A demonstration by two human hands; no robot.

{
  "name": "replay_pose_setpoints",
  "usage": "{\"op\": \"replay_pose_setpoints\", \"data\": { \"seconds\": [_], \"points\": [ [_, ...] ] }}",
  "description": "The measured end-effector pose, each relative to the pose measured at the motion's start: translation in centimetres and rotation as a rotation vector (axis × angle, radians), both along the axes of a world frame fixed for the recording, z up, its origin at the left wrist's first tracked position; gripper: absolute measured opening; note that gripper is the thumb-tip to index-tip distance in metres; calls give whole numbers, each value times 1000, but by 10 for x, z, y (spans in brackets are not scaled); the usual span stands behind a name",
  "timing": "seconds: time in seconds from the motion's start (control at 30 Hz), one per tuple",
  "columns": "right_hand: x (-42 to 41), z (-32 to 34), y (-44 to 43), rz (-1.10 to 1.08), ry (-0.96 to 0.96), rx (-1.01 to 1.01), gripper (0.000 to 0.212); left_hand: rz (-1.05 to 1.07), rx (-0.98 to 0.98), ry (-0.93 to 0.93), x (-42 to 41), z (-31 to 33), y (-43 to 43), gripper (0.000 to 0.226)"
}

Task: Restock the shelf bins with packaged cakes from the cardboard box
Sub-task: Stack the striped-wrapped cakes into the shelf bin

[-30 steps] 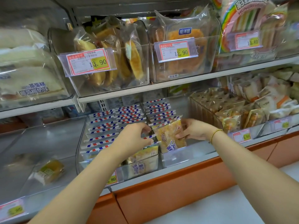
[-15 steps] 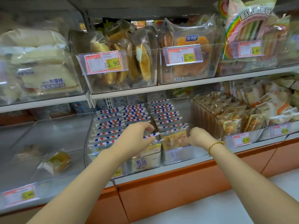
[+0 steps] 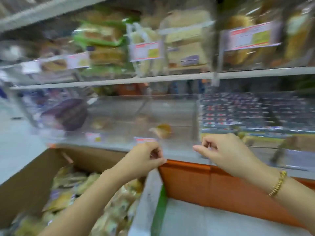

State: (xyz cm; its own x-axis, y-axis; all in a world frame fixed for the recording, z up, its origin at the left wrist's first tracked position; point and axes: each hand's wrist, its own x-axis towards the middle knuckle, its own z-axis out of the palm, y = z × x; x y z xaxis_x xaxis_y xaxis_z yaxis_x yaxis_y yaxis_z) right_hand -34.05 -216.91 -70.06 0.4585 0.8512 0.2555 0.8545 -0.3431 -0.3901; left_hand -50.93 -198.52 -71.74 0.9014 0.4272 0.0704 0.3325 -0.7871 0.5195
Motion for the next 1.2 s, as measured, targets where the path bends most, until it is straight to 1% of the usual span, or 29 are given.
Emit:
{"op": "replay_pose_setpoints", "data": {
  "seconds": [0.03, 0.1, 0.17, 0.2, 0.27, 0.3, 0.4, 0.5, 0.6, 0.7, 0.73, 0.83, 0.9, 0.93, 1.0, 1.07, 1.1, 1.2],
  "points": [
    [-14, -5, 17, 76, 9, -7, 30, 49, 11, 40, -22, -1, 14, 14],
    [-39, -14, 51, 221, 19, -23, 21, 155, 17, 98, -69, -2, 42, 18],
    [-63, -25, 83, 353, -12, -72, 21, 283, 25, 127, -116, -3, 69, 24],
    [-73, -33, 99, 423, -15, -89, 22, 355, 18, 129, -140, -6, 82, 23],
    [-91, -49, 131, 528, 14, -139, 14, 526, -41, 119, -185, -15, 108, 18],
    [-100, -56, 148, 561, 20, -176, 13, 608, -66, 117, -207, -22, 122, 16],
    [-130, -75, 200, 612, 35, -203, 31, 776, -108, 130, -263, -45, 159, 16],
    [-160, -98, 253, 643, 31, -254, 36, 873, -170, 156, -297, -66, 193, 17],
    [-184, -130, 303, 600, 95, -396, 28, 890, -237, 232, -311, -86, 231, 19],
    [-206, -165, 341, 557, 164, -494, 12, 873, -273, 364, -308, -106, 273, 17],
    [-212, -177, 351, 544, 198, -527, 11, 871, -268, 411, -305, -113, 286, 16],
    [-229, -215, 380, 518, 284, -588, 24, 884, -303, 540, -298, -143, 324, 20],
    [-241, -239, 399, 458, 354, -569, 31, 803, -312, 683, -301, -164, 345, 19],
    [-248, -250, 408, 411, 415, -548, 32, 744, -309, 773, -306, -174, 355, 18],
    [-266, -269, 424, 323, 575, -502, 30, 646, -303, 940, -317, -192, 370, 26],
    [-284, -286, 439, 290, 745, -483, 29, 567, -317, 1088, -328, -212, 380, 32],
    [-294, -294, 445, 279, 837, -480, 32, 541, -341, 1151, -332, -222, 382, 33],
    [-318, -309, 457, 252, 1091, -492, 42, 566, -457, 1247, -341, -248, 387, 35]
  ]
}}
